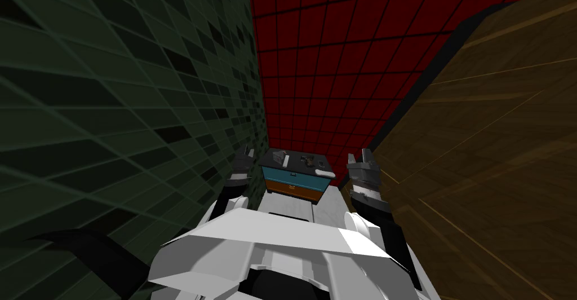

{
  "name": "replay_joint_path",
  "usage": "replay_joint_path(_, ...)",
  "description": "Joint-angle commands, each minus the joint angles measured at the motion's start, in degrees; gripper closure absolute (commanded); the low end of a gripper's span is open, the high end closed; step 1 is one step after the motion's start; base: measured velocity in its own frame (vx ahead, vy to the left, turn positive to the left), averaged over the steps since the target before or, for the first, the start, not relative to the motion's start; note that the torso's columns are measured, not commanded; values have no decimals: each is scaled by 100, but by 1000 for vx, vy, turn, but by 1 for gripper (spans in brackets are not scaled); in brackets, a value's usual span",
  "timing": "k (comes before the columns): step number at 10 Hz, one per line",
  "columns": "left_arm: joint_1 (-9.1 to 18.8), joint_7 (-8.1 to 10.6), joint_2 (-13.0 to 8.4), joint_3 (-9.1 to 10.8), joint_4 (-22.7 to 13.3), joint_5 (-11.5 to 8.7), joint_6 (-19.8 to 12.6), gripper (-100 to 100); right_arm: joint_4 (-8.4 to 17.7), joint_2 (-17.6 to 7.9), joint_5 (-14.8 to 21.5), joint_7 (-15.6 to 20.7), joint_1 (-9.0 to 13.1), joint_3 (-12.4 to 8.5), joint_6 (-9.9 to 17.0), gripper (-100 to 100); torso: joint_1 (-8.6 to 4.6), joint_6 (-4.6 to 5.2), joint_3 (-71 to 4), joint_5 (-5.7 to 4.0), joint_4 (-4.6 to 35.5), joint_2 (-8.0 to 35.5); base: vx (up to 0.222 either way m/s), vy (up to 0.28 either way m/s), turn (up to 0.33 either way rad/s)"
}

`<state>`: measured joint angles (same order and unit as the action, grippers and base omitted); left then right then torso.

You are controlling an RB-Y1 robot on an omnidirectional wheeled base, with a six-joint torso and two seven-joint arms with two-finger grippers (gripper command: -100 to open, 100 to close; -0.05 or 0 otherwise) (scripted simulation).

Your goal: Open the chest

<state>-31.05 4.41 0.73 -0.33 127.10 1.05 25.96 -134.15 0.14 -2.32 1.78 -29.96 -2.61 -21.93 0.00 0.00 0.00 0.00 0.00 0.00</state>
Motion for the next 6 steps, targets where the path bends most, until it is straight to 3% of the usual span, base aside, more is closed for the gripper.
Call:
replay_joint_path(1,0,0,0,0,0,0,0,0,0,0,0,0,0,0,0,0,0,0,-467,0,235,232,0,0,0)
replay_joint_path(6,0,0,0,0,1,0,0,0,-1,0,0,0,0,0,0,0,0,0,-4536,0,2268,2269,0,0,0)
